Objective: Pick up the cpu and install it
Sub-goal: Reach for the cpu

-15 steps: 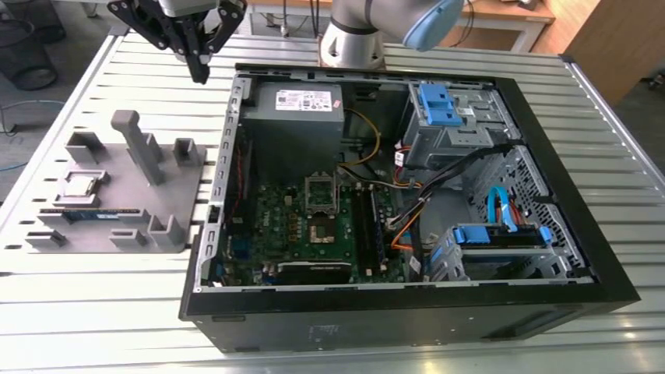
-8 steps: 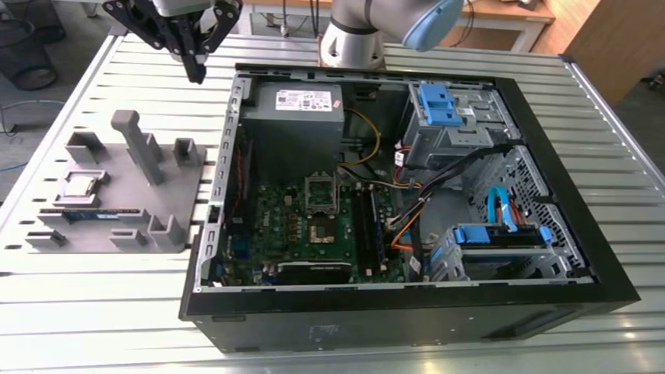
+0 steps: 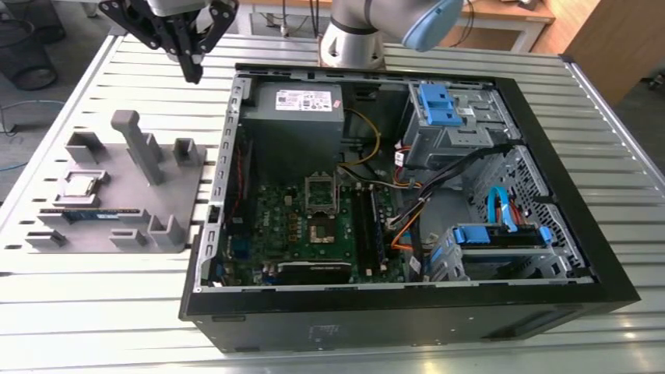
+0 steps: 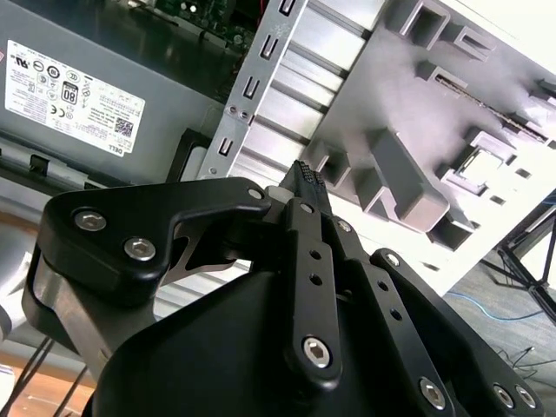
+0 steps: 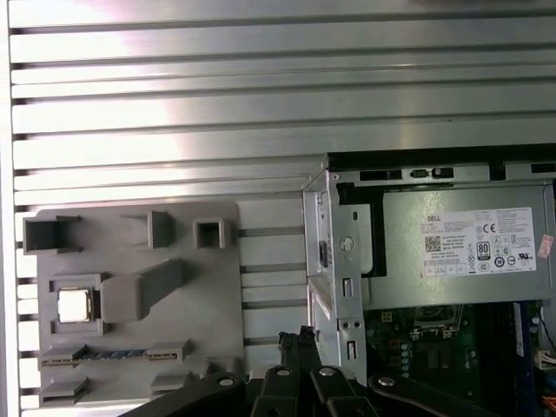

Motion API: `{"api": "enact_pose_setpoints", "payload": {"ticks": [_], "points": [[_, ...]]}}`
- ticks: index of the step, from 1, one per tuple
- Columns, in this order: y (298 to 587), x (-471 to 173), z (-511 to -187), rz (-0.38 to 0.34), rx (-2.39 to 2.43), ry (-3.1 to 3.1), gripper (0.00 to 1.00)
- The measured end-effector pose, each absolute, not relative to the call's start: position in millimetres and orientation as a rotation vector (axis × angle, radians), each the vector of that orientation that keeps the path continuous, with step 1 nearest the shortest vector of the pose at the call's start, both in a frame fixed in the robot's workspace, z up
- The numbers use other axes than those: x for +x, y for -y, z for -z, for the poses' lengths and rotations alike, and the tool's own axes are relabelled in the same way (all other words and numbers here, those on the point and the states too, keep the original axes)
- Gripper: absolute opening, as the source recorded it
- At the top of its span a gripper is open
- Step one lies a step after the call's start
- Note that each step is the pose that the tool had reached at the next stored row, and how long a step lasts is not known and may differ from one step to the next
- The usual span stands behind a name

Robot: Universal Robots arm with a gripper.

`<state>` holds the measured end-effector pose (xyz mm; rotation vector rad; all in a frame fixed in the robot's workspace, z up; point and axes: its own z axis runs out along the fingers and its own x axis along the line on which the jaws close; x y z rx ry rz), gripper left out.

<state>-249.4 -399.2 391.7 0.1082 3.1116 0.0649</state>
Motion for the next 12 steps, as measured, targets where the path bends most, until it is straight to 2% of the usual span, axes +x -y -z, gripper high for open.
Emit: {"api": "enact_pose_setpoints", "payload": {"ticks": [12], "points": [[399.2,-262.5,-391.0,-0.065,0.108,-3.112,0.11]]}}
